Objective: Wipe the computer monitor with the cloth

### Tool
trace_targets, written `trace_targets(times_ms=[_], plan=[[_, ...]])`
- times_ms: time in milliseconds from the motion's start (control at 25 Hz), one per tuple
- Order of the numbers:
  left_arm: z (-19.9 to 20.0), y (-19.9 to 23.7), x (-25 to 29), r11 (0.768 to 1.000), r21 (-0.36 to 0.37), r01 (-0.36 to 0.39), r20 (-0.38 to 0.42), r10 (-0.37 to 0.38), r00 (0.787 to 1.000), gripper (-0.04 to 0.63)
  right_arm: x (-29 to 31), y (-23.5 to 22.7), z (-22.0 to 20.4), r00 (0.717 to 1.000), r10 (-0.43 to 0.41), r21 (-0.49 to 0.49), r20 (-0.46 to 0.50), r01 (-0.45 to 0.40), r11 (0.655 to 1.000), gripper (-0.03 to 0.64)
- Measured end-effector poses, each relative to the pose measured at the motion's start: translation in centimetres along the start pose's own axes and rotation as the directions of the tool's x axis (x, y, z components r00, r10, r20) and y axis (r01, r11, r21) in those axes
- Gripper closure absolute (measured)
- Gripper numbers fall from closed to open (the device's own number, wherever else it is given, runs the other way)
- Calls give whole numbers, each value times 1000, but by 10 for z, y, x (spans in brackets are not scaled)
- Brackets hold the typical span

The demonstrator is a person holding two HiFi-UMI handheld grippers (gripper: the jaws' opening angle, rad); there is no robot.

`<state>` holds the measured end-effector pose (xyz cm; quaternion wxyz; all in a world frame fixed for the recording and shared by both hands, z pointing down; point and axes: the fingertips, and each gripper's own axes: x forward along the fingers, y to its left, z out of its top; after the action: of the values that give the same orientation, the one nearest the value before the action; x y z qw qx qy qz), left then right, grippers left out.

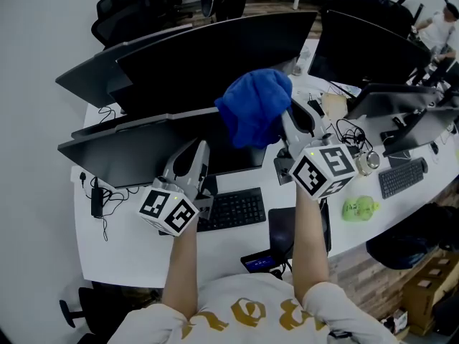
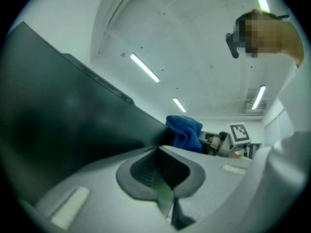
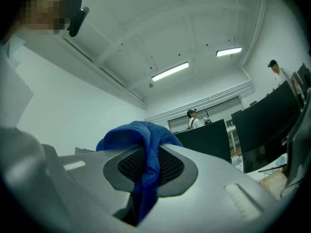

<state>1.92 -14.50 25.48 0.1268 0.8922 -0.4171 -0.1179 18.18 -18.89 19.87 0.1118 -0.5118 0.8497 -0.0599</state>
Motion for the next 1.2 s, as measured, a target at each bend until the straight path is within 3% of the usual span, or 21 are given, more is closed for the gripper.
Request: trace_targets(times_ms=[200,360,1200], plan=[[1,0,-1,1000,0,-12,-6,12,1000,595,-6,-17,-1,999,-35,40,2,35,999,541],[-4,-3,1,1000,-1,-4,-18,4,1000,595,-12,-32,-24,994,-86,39,-64,89,995,546],[-23,-5,-1,1000,-9,-2,-56,1,998,595,-21,-41,-79,985,-105,120,-137,122,985,549]])
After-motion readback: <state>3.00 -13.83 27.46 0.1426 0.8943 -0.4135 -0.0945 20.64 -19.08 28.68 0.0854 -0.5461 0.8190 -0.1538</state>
